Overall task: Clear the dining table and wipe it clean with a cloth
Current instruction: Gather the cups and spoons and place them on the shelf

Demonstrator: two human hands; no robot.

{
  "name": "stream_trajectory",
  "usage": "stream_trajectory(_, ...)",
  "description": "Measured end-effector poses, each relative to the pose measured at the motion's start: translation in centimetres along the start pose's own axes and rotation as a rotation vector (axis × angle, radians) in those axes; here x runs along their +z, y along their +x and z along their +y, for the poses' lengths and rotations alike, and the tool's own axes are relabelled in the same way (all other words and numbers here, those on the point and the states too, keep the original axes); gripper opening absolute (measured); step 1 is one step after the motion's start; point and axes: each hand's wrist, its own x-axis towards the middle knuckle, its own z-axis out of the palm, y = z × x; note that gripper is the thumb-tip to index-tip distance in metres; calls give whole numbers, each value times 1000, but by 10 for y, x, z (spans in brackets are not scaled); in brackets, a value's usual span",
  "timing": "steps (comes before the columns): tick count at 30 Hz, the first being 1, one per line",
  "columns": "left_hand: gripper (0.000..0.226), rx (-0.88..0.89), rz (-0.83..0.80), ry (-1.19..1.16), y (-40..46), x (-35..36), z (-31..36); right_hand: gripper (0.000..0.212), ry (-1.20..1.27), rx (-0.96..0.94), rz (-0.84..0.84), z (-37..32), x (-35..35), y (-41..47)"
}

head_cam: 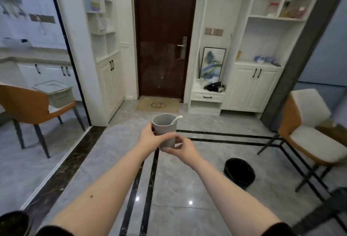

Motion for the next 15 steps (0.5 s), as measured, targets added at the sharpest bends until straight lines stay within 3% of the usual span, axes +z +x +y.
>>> stream_trajectory(10,56,16,-323,-67,226,150,-8,55,18,129,218,77,-146,168)
stream_trajectory(15,56,27,-350,-118,335,212,8,58,-43,140,226,92,-222,268)
